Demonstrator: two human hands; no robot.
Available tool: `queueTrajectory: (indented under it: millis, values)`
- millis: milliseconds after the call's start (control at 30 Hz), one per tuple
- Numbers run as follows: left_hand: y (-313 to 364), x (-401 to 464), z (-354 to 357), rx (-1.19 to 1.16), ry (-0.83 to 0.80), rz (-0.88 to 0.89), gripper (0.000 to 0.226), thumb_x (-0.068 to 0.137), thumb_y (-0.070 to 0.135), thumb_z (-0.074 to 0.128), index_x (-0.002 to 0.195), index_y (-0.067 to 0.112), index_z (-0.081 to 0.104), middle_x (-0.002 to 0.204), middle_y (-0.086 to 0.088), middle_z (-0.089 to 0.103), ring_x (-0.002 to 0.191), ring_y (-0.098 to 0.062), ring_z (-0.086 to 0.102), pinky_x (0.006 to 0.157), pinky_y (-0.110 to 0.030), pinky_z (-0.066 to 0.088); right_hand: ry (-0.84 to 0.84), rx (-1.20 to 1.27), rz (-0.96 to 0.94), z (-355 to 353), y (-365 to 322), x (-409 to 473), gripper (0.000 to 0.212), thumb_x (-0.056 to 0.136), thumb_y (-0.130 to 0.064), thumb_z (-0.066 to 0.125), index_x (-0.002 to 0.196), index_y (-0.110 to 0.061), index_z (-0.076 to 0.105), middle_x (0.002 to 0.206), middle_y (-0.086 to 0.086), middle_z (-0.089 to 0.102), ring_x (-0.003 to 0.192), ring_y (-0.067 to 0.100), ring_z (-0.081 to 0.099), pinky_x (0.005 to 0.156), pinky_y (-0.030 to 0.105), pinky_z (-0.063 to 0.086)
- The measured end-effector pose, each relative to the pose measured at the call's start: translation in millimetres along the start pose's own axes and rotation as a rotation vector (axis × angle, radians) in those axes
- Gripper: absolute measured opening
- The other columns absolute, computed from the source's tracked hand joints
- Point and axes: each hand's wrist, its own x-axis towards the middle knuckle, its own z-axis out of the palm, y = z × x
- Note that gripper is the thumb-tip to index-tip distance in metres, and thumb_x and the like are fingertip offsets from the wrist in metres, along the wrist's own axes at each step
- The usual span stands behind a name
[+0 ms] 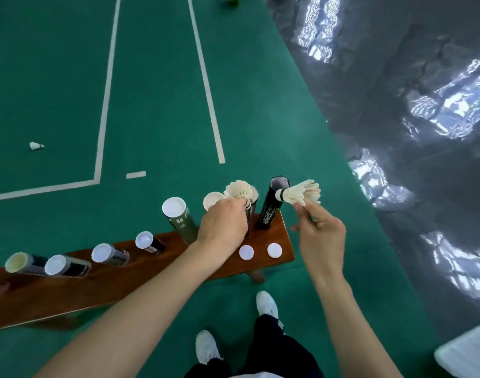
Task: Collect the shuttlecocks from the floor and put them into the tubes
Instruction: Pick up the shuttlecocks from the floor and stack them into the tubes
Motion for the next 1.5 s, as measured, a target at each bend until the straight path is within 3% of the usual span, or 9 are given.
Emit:
queueTrajectory:
  millis: [267,500,767,900,1067,1167,1267,1400,1500]
  values:
    - [13.7,64.8,41.1,0.121,-0.093,-0.105,0.02,0.097,0.006,0.044,0.097,0.015,0.062,0.096,-0.008,0.069,0.084,-0.034,0.064,0.066,-0.042,0.05,-0.123,-0.009,-0.025,-5.7,26.3,80.7,0.02,0.103,-0.022,0.063,0.09,-0.032,0.074,0.066,-0.012,0.052,0.061,0.012,0.056,0.07,0.049,0.057]
    - [15.6,91.2,83.3,0.08,-0.287,-0.256,0.012,0.089,0.007,0.046,0.085,0.013,0.055,0.09,-0.009,0.066,0.088,-0.038,0.063,0.063,-0.039,0.044,-0.221,-0.032,-0.066,-12.5,42.1,119.5,0.013,0.102,-0.018,0.065,0.097,-0.016,0.076,0.076,-0.002,0.067,0.064,0.019,0.067,0.059,0.032,0.051]
    - [8.4,98.1,120.2,0.047,-0.377,-0.322,0.025,0.093,0.019,0.053,0.117,0.013,0.057,0.123,-0.006,0.06,0.108,-0.033,0.061,0.083,-0.043,0.051,-0.292,-0.031,-0.066,-9.9,54.4,133.2,0.012,0.102,-0.018,0.065,0.098,-0.015,0.076,0.086,0.011,0.071,0.066,0.032,0.064,0.064,0.052,0.052]
    - [6.1,107.7,128.3,0.116,-0.362,-0.328,0.03,0.098,0.025,0.055,0.124,0.012,0.055,0.129,-0.006,0.059,0.11,-0.034,0.062,0.074,-0.039,0.043,-0.299,-0.032,-0.074,-5.8,56.9,135.0,0.017,0.102,-0.019,0.065,0.09,-0.01,0.072,0.081,0.016,0.065,0.067,0.04,0.059,0.063,0.054,0.05]
    - [4.5,115.8,129.7,0.148,-0.405,-0.331,0.02,0.096,0.022,0.057,0.113,0.012,0.06,0.116,-0.009,0.065,0.103,-0.033,0.062,0.069,-0.038,0.041,-0.295,-0.06,-0.103,-5.5,56.6,132.4,0.017,0.102,-0.019,0.065,0.091,-0.009,0.073,0.067,0.008,0.053,0.063,0.038,0.047,0.057,0.051,0.048]
    - [8.1,116.6,124.7,0.142,-0.446,-0.331,0.021,0.093,0.021,0.055,0.112,0.012,0.061,0.115,-0.009,0.066,0.101,-0.032,0.062,0.069,-0.037,0.042,-0.295,-0.094,-0.133,-4.7,53.9,130.9,0.019,0.101,-0.016,0.066,0.084,-0.021,0.072,0.063,-0.014,0.051,0.056,0.016,0.047,0.054,0.036,0.044]
    - [13.1,110.6,111.0,0.131,-0.383,-0.303,0.03,0.095,0.02,0.051,0.123,0.013,0.059,0.128,-0.007,0.061,0.106,-0.034,0.062,0.074,-0.039,0.044,-0.291,-0.15,-0.188,2.1,45.0,129.1,0.037,0.101,-0.015,0.067,0.074,-0.041,0.064,0.073,-0.029,0.059,0.062,0.003,0.053,0.057,0.021,0.04]
    - [15.8,91.6,76.1,0.023,-0.195,-0.261,0.03,0.088,0.012,0.044,0.112,0.023,0.057,0.117,-0.003,0.067,0.091,-0.033,0.062,0.07,-0.04,0.048,-0.325,-0.204,-0.263,22.8,49.4,129.7,0.014,0.101,-0.021,0.066,0.103,-0.019,0.08,0.103,-0.012,0.076,0.082,0.018,0.068,0.068,0.041,0.055]
    - [10.5,72.0,48.8,-0.037,-0.029,-0.232,0.041,0.091,0.01,0.048,0.128,0.023,0.063,0.127,0.001,0.067,0.109,-0.029,0.064,0.086,-0.044,0.055,-0.384,-0.234,-0.329,47.9,50.7,130.9,0.016,0.1,-0.023,0.066,0.107,-0.02,0.08,0.107,-0.011,0.077,0.092,0.018,0.07,0.068,0.041,0.057]
